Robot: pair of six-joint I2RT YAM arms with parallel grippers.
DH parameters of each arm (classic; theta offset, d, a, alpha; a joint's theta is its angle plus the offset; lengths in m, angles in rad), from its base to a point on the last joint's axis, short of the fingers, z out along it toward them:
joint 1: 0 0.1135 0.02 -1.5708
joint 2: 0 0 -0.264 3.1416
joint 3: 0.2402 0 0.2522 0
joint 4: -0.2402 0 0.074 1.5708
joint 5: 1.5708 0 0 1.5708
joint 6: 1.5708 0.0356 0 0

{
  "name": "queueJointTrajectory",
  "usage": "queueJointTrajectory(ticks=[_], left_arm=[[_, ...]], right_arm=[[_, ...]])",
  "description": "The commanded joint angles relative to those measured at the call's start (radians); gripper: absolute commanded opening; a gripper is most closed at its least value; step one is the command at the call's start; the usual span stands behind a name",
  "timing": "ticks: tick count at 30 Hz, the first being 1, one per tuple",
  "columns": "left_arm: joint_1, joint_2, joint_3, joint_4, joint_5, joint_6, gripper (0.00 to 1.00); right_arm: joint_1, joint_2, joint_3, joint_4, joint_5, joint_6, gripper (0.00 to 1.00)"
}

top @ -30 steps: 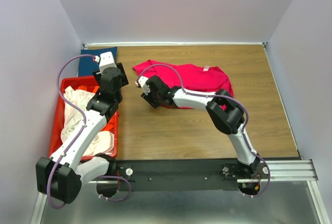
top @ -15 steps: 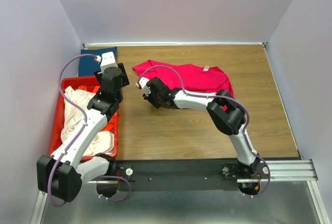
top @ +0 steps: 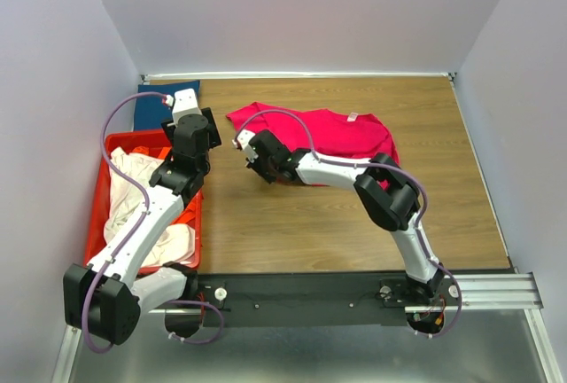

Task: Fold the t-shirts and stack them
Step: Flatten the tshirt out

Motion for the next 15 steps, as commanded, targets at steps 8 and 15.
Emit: queueJointTrajectory(ticks=[8, 15], left_arm=[[0.010, 0.007, -0.011, 0.024, 0.011, 0.005, 0.73], [0.010, 0.032, -0.008, 0.027, 0.042, 0.013, 0.73]], right_arm=[[-0.278, -0.117, 0.149, 0.034, 0.281, -0.052, 0.01], [-0.618, -0.159, 0.166, 0.137, 0.356, 0.043, 0.01]])
